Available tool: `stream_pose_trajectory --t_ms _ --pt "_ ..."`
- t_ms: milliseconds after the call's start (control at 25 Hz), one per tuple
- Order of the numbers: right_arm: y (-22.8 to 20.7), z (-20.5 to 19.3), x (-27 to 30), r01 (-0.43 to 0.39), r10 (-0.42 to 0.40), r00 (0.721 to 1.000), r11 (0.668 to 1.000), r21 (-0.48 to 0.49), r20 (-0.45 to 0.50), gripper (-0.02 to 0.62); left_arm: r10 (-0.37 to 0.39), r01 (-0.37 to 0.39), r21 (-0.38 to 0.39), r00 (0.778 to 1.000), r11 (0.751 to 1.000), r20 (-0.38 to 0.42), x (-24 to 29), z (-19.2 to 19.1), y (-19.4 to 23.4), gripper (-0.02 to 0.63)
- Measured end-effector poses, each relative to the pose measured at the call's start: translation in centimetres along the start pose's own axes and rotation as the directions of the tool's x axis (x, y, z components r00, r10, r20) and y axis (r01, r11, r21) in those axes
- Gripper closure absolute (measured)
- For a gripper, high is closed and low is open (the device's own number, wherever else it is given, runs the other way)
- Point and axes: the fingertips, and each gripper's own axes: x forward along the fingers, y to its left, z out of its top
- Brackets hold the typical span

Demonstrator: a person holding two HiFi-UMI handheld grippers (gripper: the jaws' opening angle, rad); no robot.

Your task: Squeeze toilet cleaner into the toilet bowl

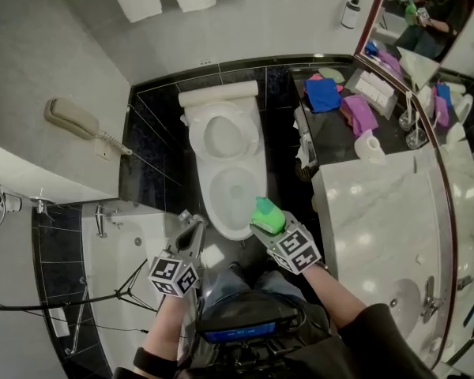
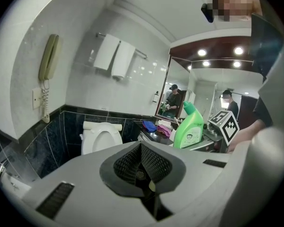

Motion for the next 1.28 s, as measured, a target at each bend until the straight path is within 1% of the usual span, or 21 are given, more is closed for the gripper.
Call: stream_pose_trajectory --t_ms 200,280,360,440,560,680,760,840,920,1080,1280 --pt "-2.7 0.5 -0.7 0.101 -0.102 0.995 0.994 0.037 0.023 0.407 -0.099 0.099 0.013 0.995 0.995 -0.012 2.9 0.2 -1.4 0.606" --pt "-3.9 0.7 -1.3 0.15 -0.152 0.988 0.987 0.052 0.035 0.407 -0.151 0.152 0.034 0.988 0.988 -0.025 4.1 0.3 -2.3 0.606" --pt "-5.4 0.8 -1.8 0.204 -0.207 0.977 0.977 0.064 0.043 0.407 -0.21 0.212 0.052 0.977 0.976 -0.041 5.3 0.5 -3.3 0.606" --pt "-6.7 0.5 -2.4 0.263 -0.267 0.962 0.961 0.084 0.049 0.407 -0.276 0.28 0.064 0.959 0.958 -0.058 6.1 0.5 -4.6 0.606" --pt "-9.4 0.3 -3.8 0.351 -0.358 0.932 0.93 0.11 0.06 0.408 -0.367 0.375 0.114 0.926 0.92 -0.09 7.6 0.8 -7.0 0.606" --pt "-12.3 -0.1 -4.9 0.415 -0.427 0.902 0.899 0.137 0.07 0.407 -0.418 0.435 0.169 0.899 0.884 -0.127 9.2 0.8 -9.0 0.606" --pt "-14.1 -0.1 -5.5 0.44 -0.455 0.888 0.885 0.153 0.074 0.407 -0.436 0.456 0.183 0.889 0.871 -0.143 10.4 0.8 -10.0 0.606" --pt "-16.7 -0.5 -5.8 0.463 -0.479 0.875 0.872 0.16 0.077 0.407 -0.447 0.468 0.187 0.883 0.864 -0.147 12.1 0.9 -10.9 0.606" --pt "-19.6 -0.7 -5.9 0.475 -0.493 0.866 0.864 0.169 0.087 0.407 -0.447 0.467 0.186 0.883 0.865 -0.142 14.5 1.1 -11.5 0.606" --pt "-24.9 -0.5 -6.4 0.487 -0.507 0.856 0.857 0.169 0.1 0.408 -0.436 0.455 0.157 0.888 0.876 -0.146 19.6 0.8 -13.3 0.606" --pt "-32.2 -1.6 -7.1 0.54 -0.558 0.824 0.826 0.162 0.096 0.408 -0.446 0.468 0.142 0.88 0.872 -0.161 25.3 0.8 -15.7 0.606"
